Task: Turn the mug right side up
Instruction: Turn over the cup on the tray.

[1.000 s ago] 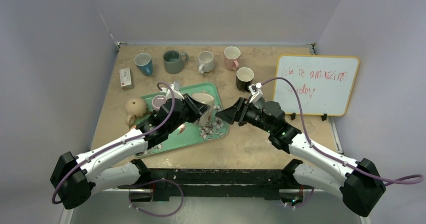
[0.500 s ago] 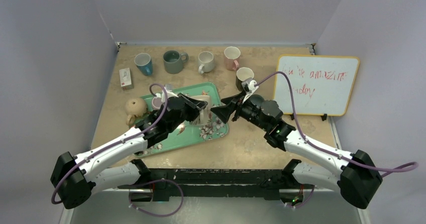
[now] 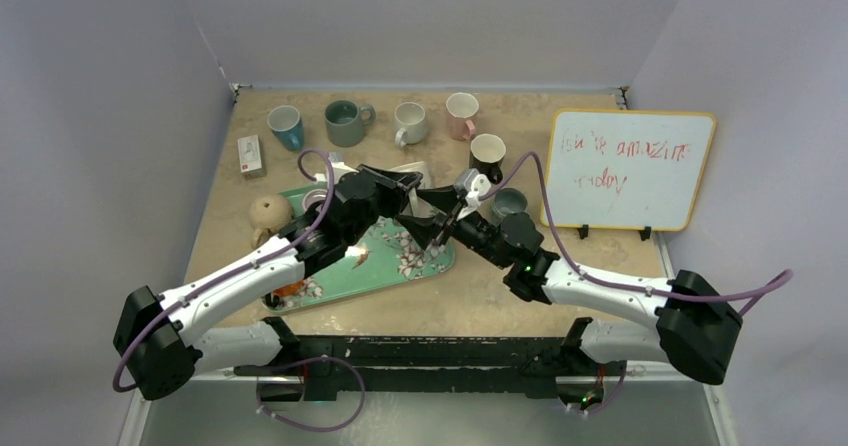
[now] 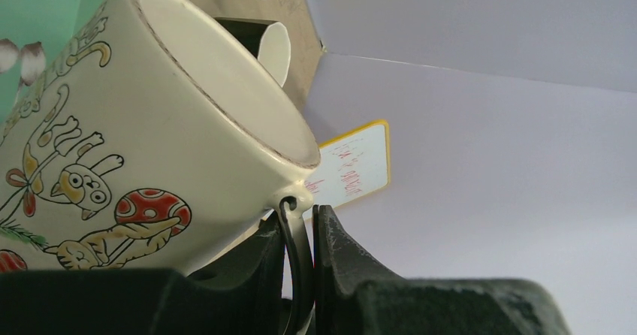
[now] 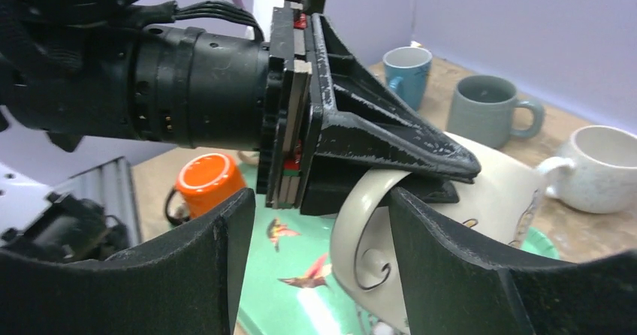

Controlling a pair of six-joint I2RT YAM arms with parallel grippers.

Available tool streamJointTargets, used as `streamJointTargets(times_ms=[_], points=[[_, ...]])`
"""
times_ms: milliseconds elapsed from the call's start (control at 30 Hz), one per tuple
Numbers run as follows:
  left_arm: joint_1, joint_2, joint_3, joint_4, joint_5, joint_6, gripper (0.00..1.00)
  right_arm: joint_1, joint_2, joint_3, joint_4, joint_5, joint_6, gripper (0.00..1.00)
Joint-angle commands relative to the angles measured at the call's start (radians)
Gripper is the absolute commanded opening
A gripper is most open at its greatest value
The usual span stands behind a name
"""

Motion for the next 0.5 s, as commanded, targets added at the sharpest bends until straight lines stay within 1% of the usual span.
streamJointTargets(times_ms=[0, 67, 133, 233, 267, 367, 467], points=[[-0.003, -0.011, 0.083, 0.187, 0.01, -0.044, 0.0, 0.014, 0.026, 0.04, 0.157, 0.135, -0.142, 0.67], [-0.002, -0.015, 0.095, 0.169, 0.001, -0.038, 0.0, 0.023, 0.049, 0.051, 0.162, 0.125, -0.17, 0.66], [-0.002, -0.015, 0.105, 0.155, -0.011, -0.037, 0.0, 0.033, 0.077, 0.054, 0.16, 0.181, -0.223, 0.64], [-0.002, -0.013, 0.108, 0.163, -0.024, -0.046, 0.0, 0.04, 0.112, 0.027, 0.232, 0.206, -0.257, 0.63], [-0.002, -0.011, 0.11, 0.168, -0.029, -0.047, 0.0, 0.04, 0.119, 0.02, 0.258, 0.21, -0.268, 0.64], [-0.002, -0.019, 0.116, 0.163, -0.06, -0.052, 0.0, 0.042, 0.128, 0.009, 0.295, 0.224, -0.284, 0.72], [-0.001, -0.029, 0.137, 0.138, -0.091, -0.046, 0.0, 0.042, 0.117, -0.005, 0.324, 0.216, -0.291, 0.74]])
